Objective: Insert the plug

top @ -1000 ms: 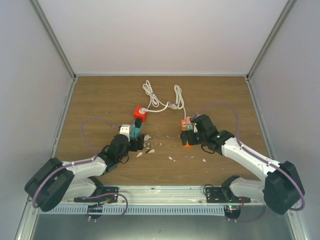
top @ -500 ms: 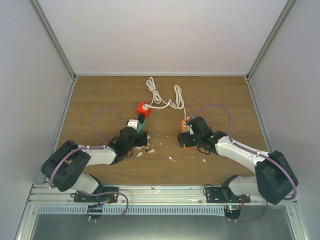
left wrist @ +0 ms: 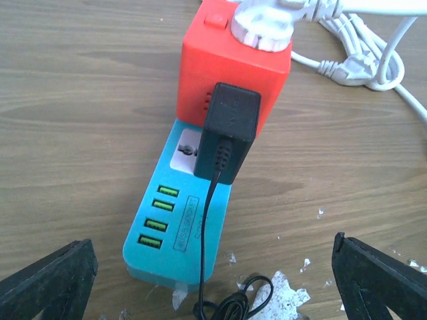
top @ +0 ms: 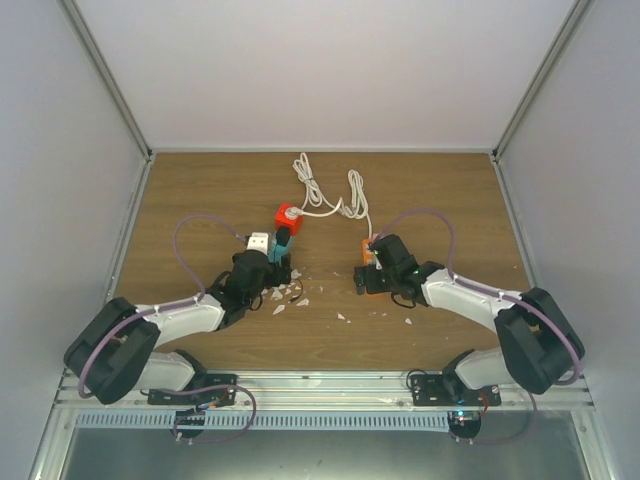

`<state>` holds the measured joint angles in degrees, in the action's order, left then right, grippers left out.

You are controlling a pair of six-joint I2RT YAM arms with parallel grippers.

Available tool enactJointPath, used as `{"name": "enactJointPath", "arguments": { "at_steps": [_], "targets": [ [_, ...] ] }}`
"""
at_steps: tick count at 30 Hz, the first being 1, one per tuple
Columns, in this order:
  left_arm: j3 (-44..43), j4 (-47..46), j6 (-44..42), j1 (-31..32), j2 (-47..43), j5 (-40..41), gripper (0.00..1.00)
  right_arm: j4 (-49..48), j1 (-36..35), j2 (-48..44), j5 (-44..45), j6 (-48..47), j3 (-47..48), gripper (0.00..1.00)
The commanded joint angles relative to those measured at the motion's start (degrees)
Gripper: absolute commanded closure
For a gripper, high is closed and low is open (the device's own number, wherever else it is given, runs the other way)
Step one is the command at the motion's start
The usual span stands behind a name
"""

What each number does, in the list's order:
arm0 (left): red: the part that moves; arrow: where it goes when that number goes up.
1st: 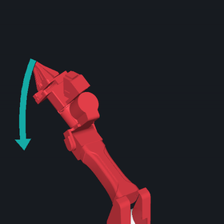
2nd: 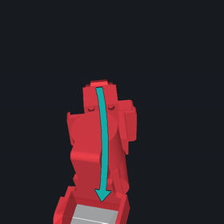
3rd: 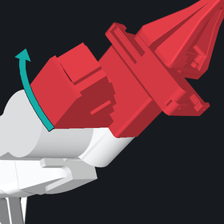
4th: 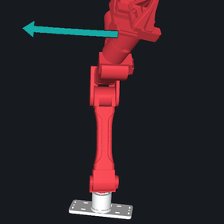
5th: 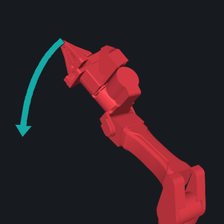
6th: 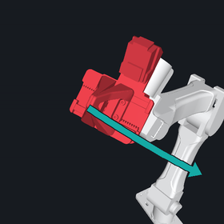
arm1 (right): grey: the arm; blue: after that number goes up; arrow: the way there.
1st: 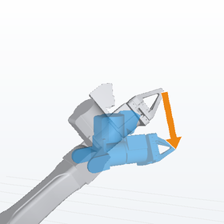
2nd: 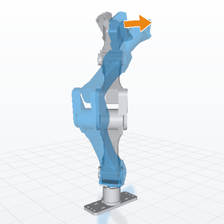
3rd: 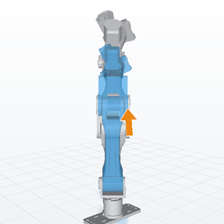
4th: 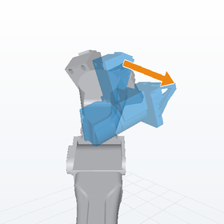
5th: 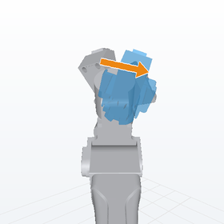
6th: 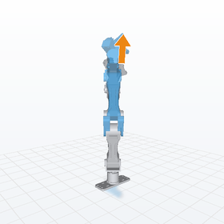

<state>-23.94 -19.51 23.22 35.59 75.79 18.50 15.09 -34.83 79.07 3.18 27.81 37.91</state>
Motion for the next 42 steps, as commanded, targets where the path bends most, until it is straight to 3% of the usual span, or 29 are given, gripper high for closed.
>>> {"name": "enactJointPath", "arguments": {
  "at_steps": [1,6,14,24,33,38,42],
  "targets": [
    [-1.91,1.19,-1.77,-0.94,0.17,-0.14,0.01,-2.71,-0.59,0.62,1.32,0.40,-0.52,0.06],
    [-7.42,2.53,-3.26,-3.42,9.13,-5.32,0.01,-2.91,-0.52,-0.05,1.03,0.18,-1.10,0.06],
    [-12.78,4.14,-3.27,-4.38,19.01,-4.98,0.04,-4.02,-0.59,-0.11,-0.94,-0.52,-1.87,0.06],
    [-10.03,-0.87,-4.39,-3.15,19.97,-9.83,0.43,-4.78,-0.69,0.62,-1.85,-0.65,-2.13,0.06],
    [-9.40,-2.07,0.98,9.31,21.34,-4.44,0.48,-4.96,-0.68,0.30,-1.45,-0.61,-2.45,0.06],
    [-13.88,2.14,7.10,17.09,26.10,1.14,0.47,-5.03,-0.67,0.43,-1.06,-0.31,-2.66,0.06],
    [-18.61,5.78,12.67,19.23,30.78,1.69,0.43,-4.98,-0.70,0.09,-0.51,0.03,-2.92,0.06]
  ]
}}
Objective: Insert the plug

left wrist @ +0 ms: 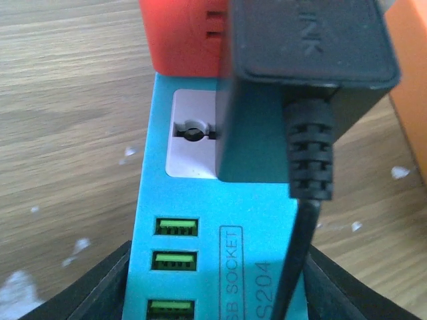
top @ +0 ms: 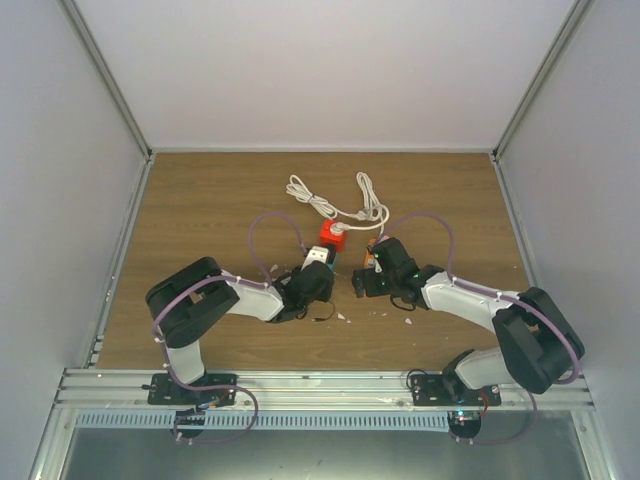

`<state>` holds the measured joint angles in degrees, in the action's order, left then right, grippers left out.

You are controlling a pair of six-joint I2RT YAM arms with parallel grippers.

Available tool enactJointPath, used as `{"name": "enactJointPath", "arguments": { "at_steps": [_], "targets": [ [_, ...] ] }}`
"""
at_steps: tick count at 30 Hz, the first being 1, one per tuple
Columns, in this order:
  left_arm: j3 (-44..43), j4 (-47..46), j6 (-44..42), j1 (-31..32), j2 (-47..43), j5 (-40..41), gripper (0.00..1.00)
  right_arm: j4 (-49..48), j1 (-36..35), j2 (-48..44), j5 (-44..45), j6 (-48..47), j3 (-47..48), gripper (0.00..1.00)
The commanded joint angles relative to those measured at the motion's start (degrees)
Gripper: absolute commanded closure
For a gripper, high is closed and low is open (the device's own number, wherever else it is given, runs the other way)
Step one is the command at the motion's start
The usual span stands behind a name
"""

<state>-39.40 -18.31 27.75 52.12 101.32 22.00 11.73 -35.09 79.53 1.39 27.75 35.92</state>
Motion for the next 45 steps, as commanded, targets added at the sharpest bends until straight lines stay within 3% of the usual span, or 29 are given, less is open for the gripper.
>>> {"name": "enactJointPath", "arguments": {
  "at_steps": [1,7,15,21,26,30,32,41,45],
  "targets": [
    [-4.04,4.94,9.23,2.99,6.08,-2.27,0.43,-1.61,-0.49,-0.47,1.25,0.23,-0.94,0.06],
    [-6.41,2.01,11.87,4.40,7.54,-6.91,0.42,-1.99,-0.42,-0.56,-0.13,0.41,-0.94,0.06],
    [-12.33,4.77,12.95,9.23,11.87,-5.76,0.41,-1.67,-0.42,-3.14,0.57,1.02,-1.67,0.05],
    [-14.45,7.87,13.03,9.94,12.87,-3.57,0.35,-0.92,-0.41,-7.86,2.19,2.29,-3.35,0.03],
    [-11.74,6.82,10.92,10.00,8.88,-1.48,0.26,-1.12,-0.43,-15.40,2.25,3.55,-6.30,0.00],
    [-9.54,4.45,7.62,9.94,4.60,-1.96,0.13,-1.44,-0.42,-23.00,2.35,4.55,-8.08,0.00],
    [-8.75,3.45,5.82,9.99,2.11,-2.49,0.02,-1.38,-0.43,-26.55,2.59,5.40,-8.63,0.00],
    [-2.14,-4.48,-2.07,7.59,-13.24,-8.04,0.01,-1.09,3.31,-36.29,0.67,7.31,-10.41,0.02],
    [3.00,-8.04,-1.42,1.56,-19.04,-12.12,0.18,-1.65,9.96,-36.64,-4.95,7.76,-10.62,0.16]
  ]
}}
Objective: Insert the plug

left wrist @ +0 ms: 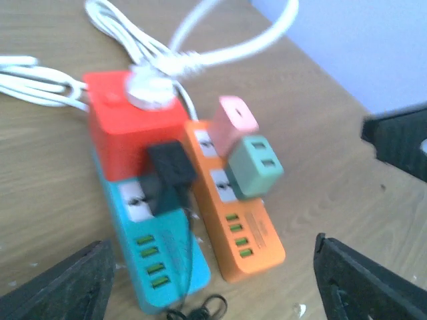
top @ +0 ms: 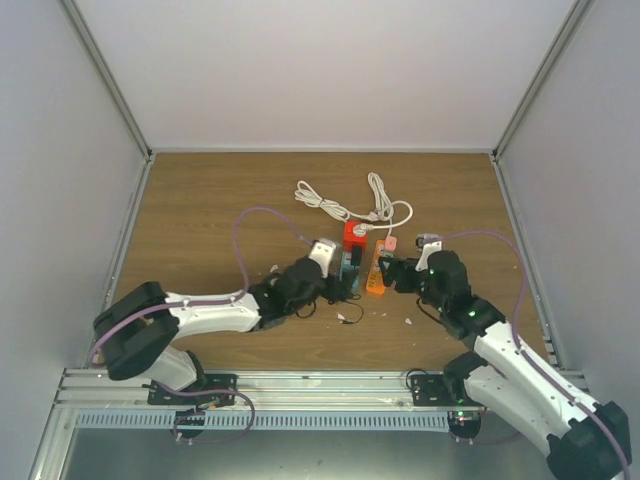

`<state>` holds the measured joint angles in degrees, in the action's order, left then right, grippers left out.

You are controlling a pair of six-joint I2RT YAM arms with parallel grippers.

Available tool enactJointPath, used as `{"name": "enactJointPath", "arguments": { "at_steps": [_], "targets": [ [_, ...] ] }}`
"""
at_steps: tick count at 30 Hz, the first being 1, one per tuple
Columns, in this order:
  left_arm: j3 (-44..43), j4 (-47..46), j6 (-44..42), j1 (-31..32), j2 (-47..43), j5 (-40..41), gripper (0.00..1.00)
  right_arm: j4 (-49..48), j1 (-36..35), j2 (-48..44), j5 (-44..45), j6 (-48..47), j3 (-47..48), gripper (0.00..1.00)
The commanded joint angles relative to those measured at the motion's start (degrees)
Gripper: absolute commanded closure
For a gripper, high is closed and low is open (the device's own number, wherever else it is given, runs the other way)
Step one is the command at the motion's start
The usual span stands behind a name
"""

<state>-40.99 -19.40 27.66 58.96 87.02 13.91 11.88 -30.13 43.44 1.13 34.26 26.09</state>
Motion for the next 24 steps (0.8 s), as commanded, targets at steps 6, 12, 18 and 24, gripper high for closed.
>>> {"name": "enactJointPath", "arguments": {
  "at_steps": [6,12,18,24],
  "targets": [
    [8.19,-9.18,-0.19,-17.18,-4.78,-6.75,1.00,-4.38,17.26,2.82,-9.90,4.28,-3.41,0.69],
    [4.73,-10.42,-0.90,-20.55,5.70,-8.76,1.00,-9.71,25.22,13.50,-15.84,5.22,-6.61,0.99],
    [0.14,-13.45,-0.33,-20.55,14.22,-13.24,1.00,-16.15,25.57,22.45,-21.43,5.90,-7.90,1.00],
    [-2.33,-15.98,-0.25,-20.14,18.51,-16.54,1.00,-17.88,25.53,23.76,-21.17,6.05,-7.92,1.00]
  ]
}}
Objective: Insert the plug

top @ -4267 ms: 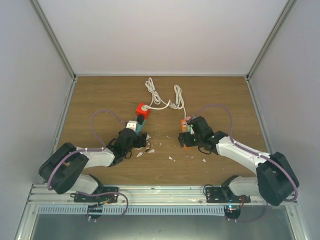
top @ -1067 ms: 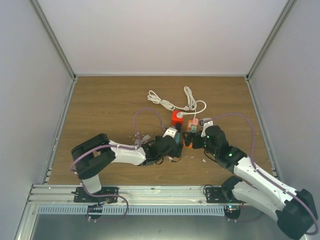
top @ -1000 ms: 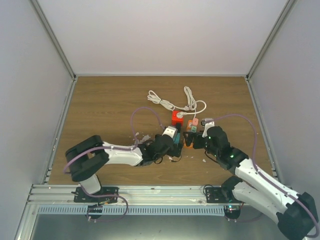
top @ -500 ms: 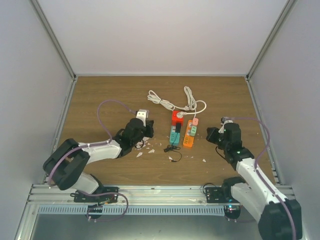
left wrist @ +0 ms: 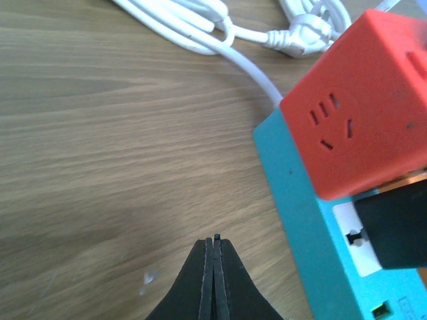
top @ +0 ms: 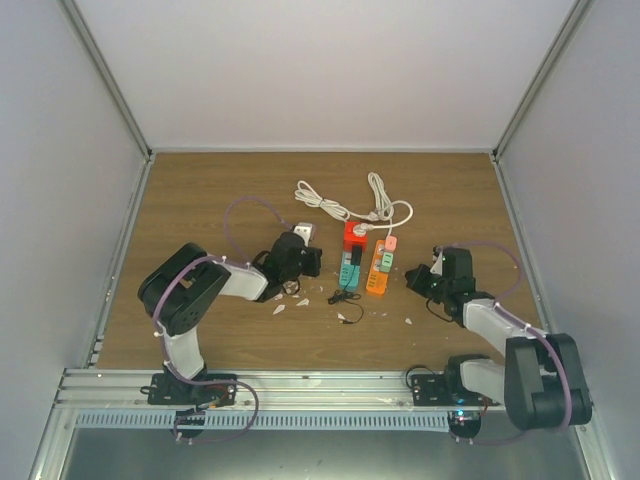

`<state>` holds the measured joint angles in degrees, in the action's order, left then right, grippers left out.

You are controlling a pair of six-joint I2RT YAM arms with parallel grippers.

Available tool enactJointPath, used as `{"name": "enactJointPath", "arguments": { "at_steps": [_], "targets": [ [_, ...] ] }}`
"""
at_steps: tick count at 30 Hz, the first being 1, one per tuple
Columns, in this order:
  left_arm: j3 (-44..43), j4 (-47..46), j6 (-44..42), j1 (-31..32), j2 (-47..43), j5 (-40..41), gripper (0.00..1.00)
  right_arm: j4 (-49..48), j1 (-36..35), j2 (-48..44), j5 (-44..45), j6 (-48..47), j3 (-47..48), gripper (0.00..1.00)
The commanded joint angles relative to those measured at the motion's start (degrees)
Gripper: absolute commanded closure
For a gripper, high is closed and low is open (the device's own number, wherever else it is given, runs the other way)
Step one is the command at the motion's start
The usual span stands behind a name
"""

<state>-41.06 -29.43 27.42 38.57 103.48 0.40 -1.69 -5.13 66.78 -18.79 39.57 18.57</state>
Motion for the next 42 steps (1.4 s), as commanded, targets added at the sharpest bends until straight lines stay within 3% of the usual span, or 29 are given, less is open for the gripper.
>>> {"name": "enactJointPath", "arguments": {
  "at_steps": [1,15,42],
  "targets": [
    [-2.66,-6.30,0.14,0.40,2.79,-3.29,1.00,-4.56,0.45,0.63,-0.91,0.96,-0.21,0.99],
    [-8.01,-7.33,0.24,2.39,9.11,-4.15,1.00,-8.74,-3.81,13.81,1.25,4.05,5.02,0.99],
    [-15.44,-6.62,-1.29,2.83,15.11,-7.46,1.00,-7.51,-10.21,31.03,6.21,6.49,20.12,0.99]
  ]
}}
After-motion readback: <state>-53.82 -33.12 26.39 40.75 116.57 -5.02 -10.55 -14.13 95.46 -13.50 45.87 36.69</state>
